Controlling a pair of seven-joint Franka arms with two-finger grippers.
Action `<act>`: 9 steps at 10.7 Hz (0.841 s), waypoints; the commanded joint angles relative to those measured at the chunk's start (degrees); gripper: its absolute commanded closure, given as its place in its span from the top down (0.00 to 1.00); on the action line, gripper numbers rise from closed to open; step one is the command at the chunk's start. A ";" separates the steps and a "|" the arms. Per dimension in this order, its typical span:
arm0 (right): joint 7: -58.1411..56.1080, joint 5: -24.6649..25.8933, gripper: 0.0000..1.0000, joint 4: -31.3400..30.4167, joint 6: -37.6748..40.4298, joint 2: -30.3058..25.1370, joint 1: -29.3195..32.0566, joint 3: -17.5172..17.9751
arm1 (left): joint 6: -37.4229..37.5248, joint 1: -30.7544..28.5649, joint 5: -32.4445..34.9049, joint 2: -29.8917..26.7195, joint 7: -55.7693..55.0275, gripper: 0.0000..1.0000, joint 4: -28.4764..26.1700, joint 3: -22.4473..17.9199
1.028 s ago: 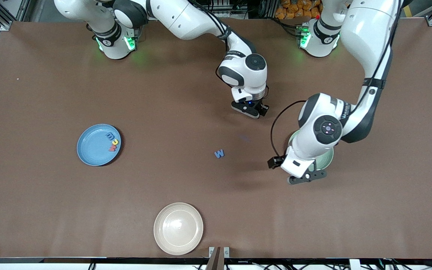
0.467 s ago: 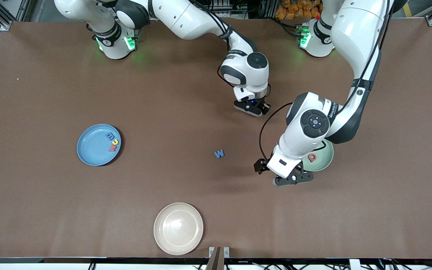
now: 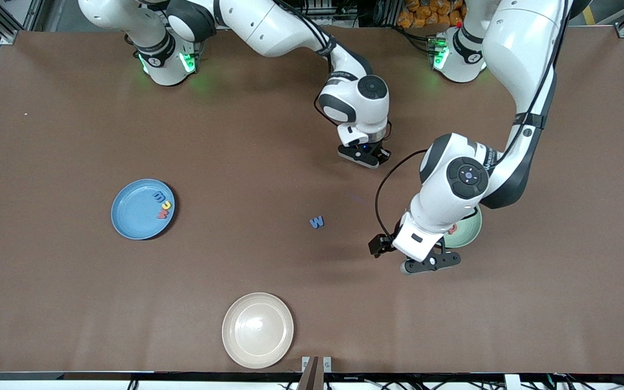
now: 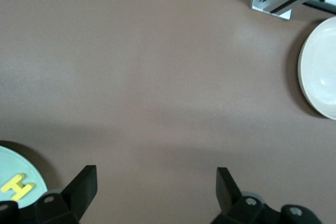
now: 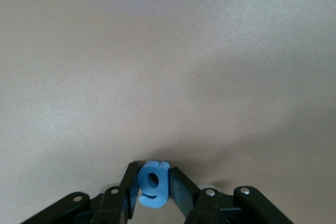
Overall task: Sort upper and lower case letters into plates
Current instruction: 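Carry the blue g to the blue plate while the left gripper reaches the M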
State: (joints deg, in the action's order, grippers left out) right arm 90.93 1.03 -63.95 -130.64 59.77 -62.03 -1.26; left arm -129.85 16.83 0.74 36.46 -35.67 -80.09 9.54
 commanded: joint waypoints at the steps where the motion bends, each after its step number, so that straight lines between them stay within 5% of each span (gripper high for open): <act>1: -5.03 -5.23 0.00 0.49 4.07 -0.88 1.29 -0.14 | -0.05 -0.13 -1.35 -0.16 2.70 1.00 0.81 -0.14; 9: -13.46 -8.33 0.00 -2.83 14.69 -10.52 10.67 1.87 | -0.05 -0.40 -1.18 -1.39 3.32 1.00 0.72 -0.22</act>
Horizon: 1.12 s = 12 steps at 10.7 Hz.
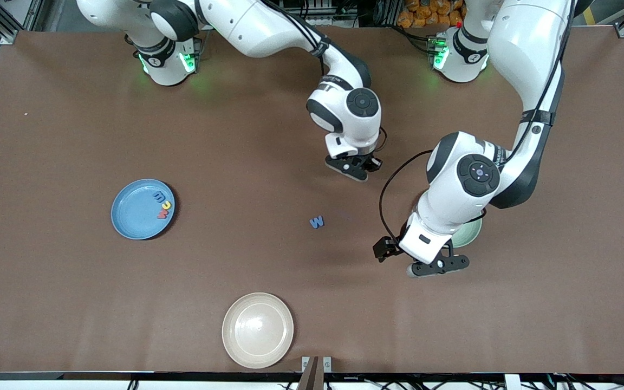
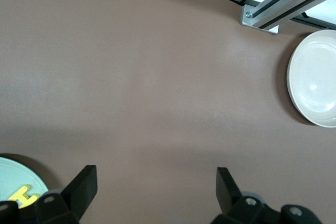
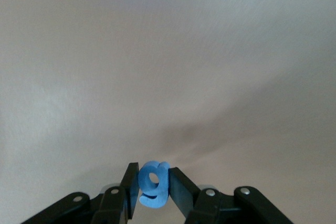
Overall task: Sort upper and lower case letters into plates
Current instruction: 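Carry the blue g to the blue plate while the left gripper reaches the M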
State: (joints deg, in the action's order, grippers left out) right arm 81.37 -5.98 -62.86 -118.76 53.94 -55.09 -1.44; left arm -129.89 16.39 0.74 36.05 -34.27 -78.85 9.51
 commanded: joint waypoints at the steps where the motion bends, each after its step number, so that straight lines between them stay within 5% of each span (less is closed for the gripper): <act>1: -6.81 -1.31 0.00 -6.46 3.79 -7.59 6.55 2.58 | -0.01 0.39 -0.83 -0.90 4.19 1.00 -0.60 -0.28; 6: -30.26 -1.05 0.00 -21.04 15.13 -21.39 20.52 1.97 | -2.98 7.41 1.81 1.90 9.32 1.00 -0.51 -0.90; 9: -49.58 -0.35 0.00 -30.54 17.41 -28.69 30.54 0.58 | -6.14 16.44 8.20 6.64 3.18 1.00 -0.51 -4.92; 12: -66.56 0.97 0.00 -35.30 17.94 -30.91 35.31 -4.43 | -13.70 24.55 10.86 13.15 -0.71 1.00 0.01 -10.47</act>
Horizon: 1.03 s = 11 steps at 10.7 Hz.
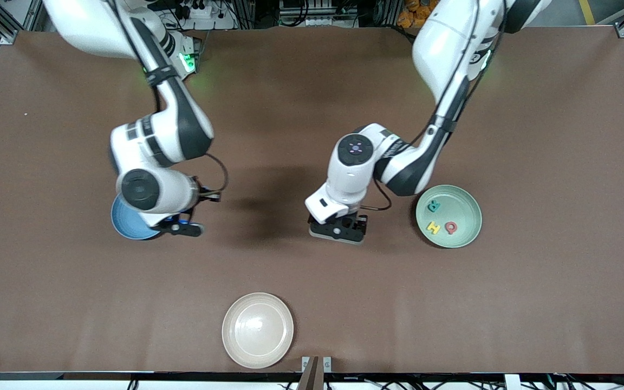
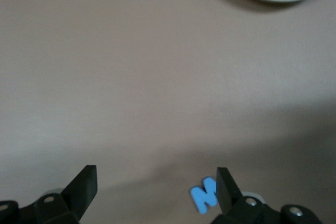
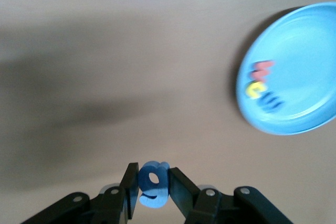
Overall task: Sort upper and lower case letters into plates
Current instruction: 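Carry the blue g to the blue plate while the left gripper reaches the M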
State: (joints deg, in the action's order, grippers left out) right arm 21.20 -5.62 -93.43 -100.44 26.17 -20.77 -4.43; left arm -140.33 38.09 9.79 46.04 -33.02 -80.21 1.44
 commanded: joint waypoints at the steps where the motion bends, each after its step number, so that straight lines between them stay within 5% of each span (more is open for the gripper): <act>1: -11.83 1.83 0.00 -5.00 1.02 -3.23 1.96 -2.94 | -3.46 3.83 1.98 3.44 -4.84 1.00 1.29 -2.49; 3: -21.08 2.46 0.00 -6.83 0.95 -3.14 2.58 -6.37 | -3.46 4.36 1.55 5.18 -12.29 1.00 1.37 -2.49; 10: -41.31 2.38 0.00 -12.21 -9.95 0.72 6.36 -8.67 | 1.89 6.56 1.02 4.67 -49.92 1.00 1.29 -1.88; 11: -42.11 2.20 0.10 -12.30 -10.48 1.07 6.88 -8.75 | 1.90 6.47 -1.77 4.58 -52.48 1.00 1.29 -1.88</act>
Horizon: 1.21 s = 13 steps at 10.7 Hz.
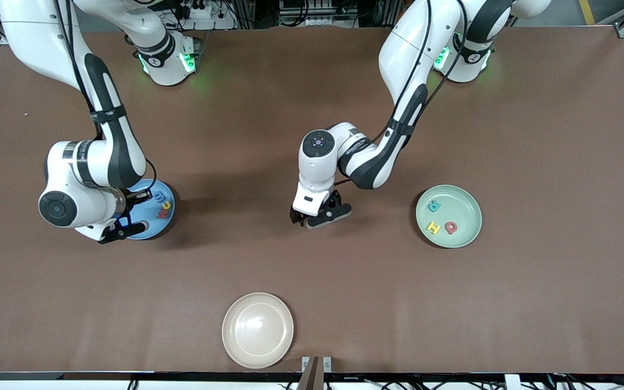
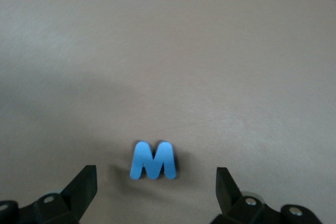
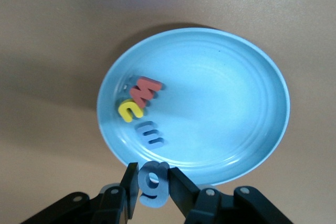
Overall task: Sort upper and lower case letters into plates
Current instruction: 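Carry the blue g to the blue plate while the left gripper reaches the M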
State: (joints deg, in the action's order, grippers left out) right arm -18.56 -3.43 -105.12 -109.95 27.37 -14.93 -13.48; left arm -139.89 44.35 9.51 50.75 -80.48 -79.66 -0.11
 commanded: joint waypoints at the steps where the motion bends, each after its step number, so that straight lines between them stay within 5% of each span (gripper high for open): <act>1: -2.36 -0.17 0.45 -0.52 -0.96 0.23 1.22 0.29 | 1.55 0.21 -4.13 -0.21 -5.64 1.00 0.73 -0.50; 2: -2.27 -0.26 0.68 -0.52 -0.88 0.23 1.31 0.29 | 1.55 -0.14 -4.41 0.05 -5.47 1.00 0.73 -0.50; 4: -2.27 -0.35 1.00 -0.35 -0.35 -0.38 1.31 0.38 | 1.55 -0.23 -4.42 1.27 -4.60 1.00 0.73 -0.68; 8: -1.40 -0.26 1.00 6.92 10.95 -8.35 -1.75 0.38 | 3.92 -0.84 -4.94 1.28 -0.55 1.00 0.73 -0.50; 13: -1.04 -0.43 1.00 12.46 14.92 -19.54 0.24 0.82 | 3.84 -0.93 -5.03 2.51 3.83 1.00 3.27 -0.68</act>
State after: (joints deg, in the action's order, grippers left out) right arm -19.63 -3.53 -93.94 -96.84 9.64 -16.87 -13.34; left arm -136.89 43.31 6.35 52.21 -79.65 -79.08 -0.43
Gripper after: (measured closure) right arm 0.000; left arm 0.000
